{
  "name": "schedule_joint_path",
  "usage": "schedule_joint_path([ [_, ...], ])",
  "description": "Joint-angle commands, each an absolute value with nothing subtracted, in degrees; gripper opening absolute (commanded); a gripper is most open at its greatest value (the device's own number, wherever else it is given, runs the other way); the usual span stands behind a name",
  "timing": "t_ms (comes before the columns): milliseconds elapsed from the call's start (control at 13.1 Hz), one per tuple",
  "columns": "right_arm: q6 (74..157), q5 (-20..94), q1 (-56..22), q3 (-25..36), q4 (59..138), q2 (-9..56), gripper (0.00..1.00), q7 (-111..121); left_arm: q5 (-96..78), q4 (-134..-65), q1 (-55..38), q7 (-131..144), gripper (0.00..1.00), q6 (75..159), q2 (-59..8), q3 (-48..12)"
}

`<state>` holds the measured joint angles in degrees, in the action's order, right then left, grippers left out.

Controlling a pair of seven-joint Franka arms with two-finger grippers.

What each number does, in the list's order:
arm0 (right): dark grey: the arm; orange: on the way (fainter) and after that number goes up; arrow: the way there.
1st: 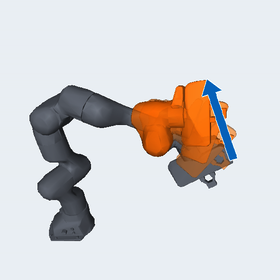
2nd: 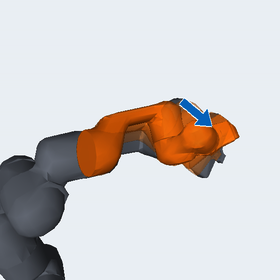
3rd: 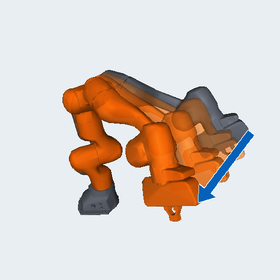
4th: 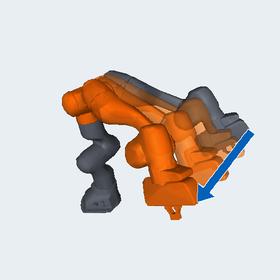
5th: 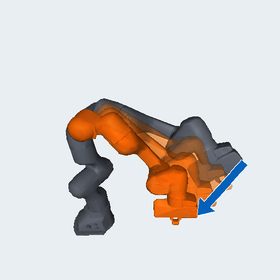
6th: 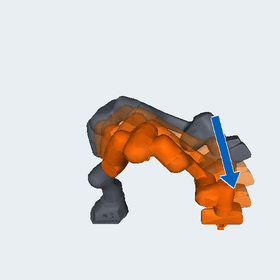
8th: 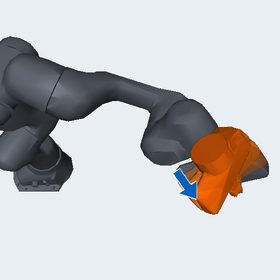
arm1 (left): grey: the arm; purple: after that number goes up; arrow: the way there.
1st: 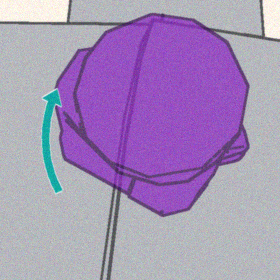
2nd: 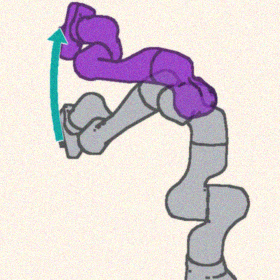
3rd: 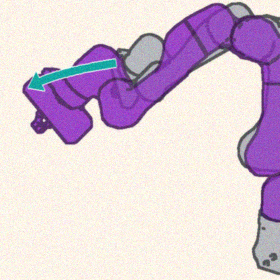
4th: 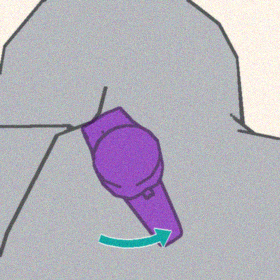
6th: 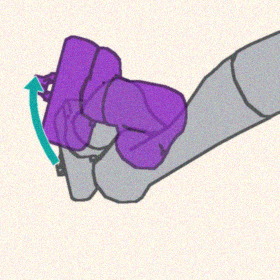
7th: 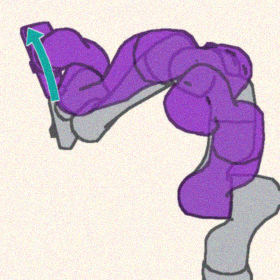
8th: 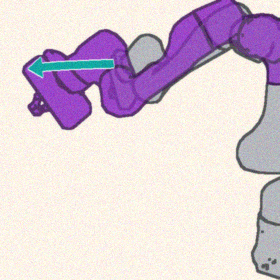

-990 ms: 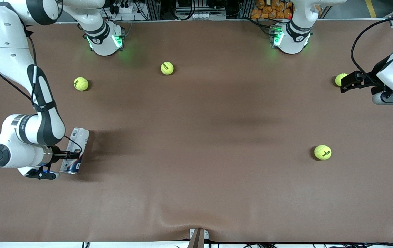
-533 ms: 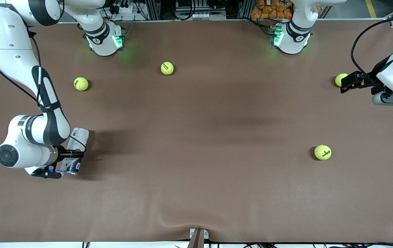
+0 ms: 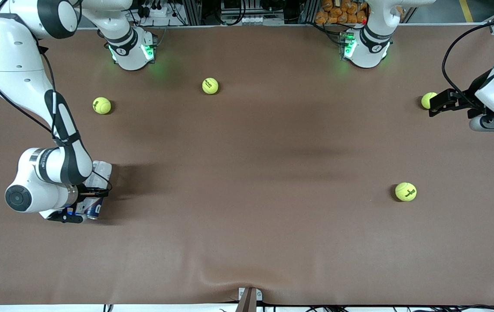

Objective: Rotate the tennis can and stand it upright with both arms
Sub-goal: 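Lift the can off the table with the right gripper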

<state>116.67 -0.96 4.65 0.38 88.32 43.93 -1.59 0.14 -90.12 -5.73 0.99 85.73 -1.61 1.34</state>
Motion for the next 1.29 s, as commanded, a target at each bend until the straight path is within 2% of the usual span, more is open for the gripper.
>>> schedule_joint_path([
  [0,116.5,-1.0,4.8,0.0,88.6,43.9,0.35,-1.7,-0.4,-90.3,-5.4,1.9,1.0,85.5,-0.8,1.1],
  [457,114.9,-0.9,4.0,-0.6,86.3,43.3,0.35,-0.8,-0.4,-90.4,-5.5,1.9,1.0,85.5,-1.0,1.1],
  [533,111.9,-0.9,4.0,-2.4,85.9,42.0,0.29,-1.1,-0.4,-90.4,-5.4,1.8,1.0,85.5,-1.0,1.1],
  [609,108.5,-1.0,4.0,-3.8,84.9,40.6,0.28,-0.5,-0.4,-90.4,-5.4,1.8,1.0,85.5,-1.1,1.1],
  [837,101.3,-1.5,2.2,-5.4,77.1,38.8,0.33,-0.3,-0.4,-90.4,-5.4,1.8,1.0,85.5,-1.1,1.1],
  [1218,104.0,-1.6,-5.8,-5.6,73.7,35.3,0.36,9.0,-0.4,-90.4,-5.4,1.8,1.0,85.6,-1.2,1.1],
])
